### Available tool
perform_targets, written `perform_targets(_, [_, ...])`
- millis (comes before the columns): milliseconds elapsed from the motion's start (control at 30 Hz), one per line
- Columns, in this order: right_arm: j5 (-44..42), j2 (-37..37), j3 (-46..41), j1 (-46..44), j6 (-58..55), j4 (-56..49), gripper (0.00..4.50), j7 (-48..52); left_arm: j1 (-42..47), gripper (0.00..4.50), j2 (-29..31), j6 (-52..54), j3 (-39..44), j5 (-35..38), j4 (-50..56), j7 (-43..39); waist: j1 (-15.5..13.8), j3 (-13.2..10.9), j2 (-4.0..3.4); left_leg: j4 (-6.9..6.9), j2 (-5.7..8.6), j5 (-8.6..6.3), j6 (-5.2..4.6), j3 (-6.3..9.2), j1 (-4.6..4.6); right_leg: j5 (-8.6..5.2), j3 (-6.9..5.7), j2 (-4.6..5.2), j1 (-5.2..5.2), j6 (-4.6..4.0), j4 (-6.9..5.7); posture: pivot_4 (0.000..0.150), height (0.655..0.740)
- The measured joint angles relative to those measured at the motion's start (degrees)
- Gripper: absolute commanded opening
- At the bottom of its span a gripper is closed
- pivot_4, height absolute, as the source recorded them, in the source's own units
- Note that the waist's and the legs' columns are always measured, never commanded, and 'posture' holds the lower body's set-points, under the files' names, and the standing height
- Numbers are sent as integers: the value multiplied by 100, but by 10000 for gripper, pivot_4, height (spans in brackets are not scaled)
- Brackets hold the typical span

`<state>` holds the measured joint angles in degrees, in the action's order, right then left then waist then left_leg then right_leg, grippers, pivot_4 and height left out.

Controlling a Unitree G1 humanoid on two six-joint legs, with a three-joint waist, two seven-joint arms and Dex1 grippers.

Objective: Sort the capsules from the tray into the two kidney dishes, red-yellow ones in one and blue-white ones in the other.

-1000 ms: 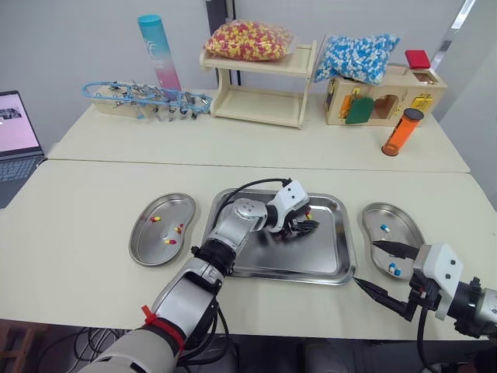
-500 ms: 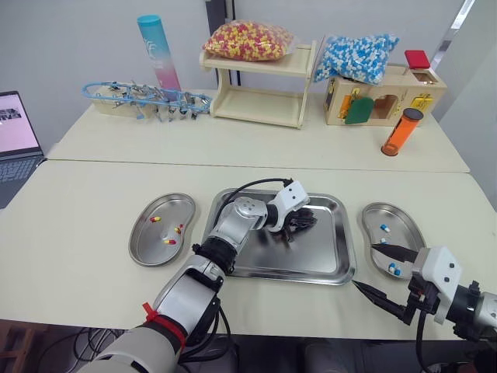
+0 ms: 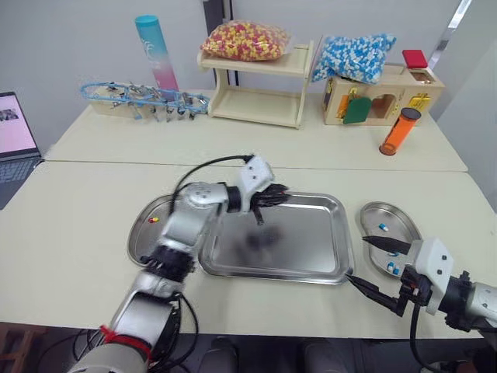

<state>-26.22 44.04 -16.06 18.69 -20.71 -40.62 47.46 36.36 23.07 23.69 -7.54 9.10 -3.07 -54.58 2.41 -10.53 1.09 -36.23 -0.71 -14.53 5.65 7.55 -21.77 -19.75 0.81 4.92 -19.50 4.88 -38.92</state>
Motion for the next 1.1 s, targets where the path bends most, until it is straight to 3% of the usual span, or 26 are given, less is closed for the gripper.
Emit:
perform_targets(133, [-211,37,284,-592,-182,-88,45000,0,-596,5048,818,785,988,500,915,154,-20,0,0,-1,0,-2,-3,1,0,0,-2,1,2,0,0,1500,7400])
perform_targets(333, [-567,206,682,-1451,-461,-108,45000,222,-1553,5048,1624,1147,2092,677,1192,561,-59,-2,3,2,0,-11,-20,4,-3,0,-5,1,-1,0,4,1500,7400])
perform_targets(433, [-786,309,859,-1874,-610,-59,45000,408,-2098,5048,1729,1324,2555,719,1315,835,-70,-2,3,2,0,-12,-21,5,-3,0,-6,1,-2,0,4,1500,7400])
perform_targets(733, [-871,322,1258,-2389,-665,341,45000,713,-2937,5047,1474,1422,2664,827,1609,1490,-76,-3,4,4,0,-12,-21,3,-6,0,-4,2,-9,-1,1,1500,7400])
perform_targets(1100, [-833,323,1279,-2382,-658,460,45000,767,-3246,40675,1482,1513,3096,1153,1970,1892,-71,-3,4,5,0,-12,-21,3,-6,0,-4,1,-11,-1,0,1500,7400])
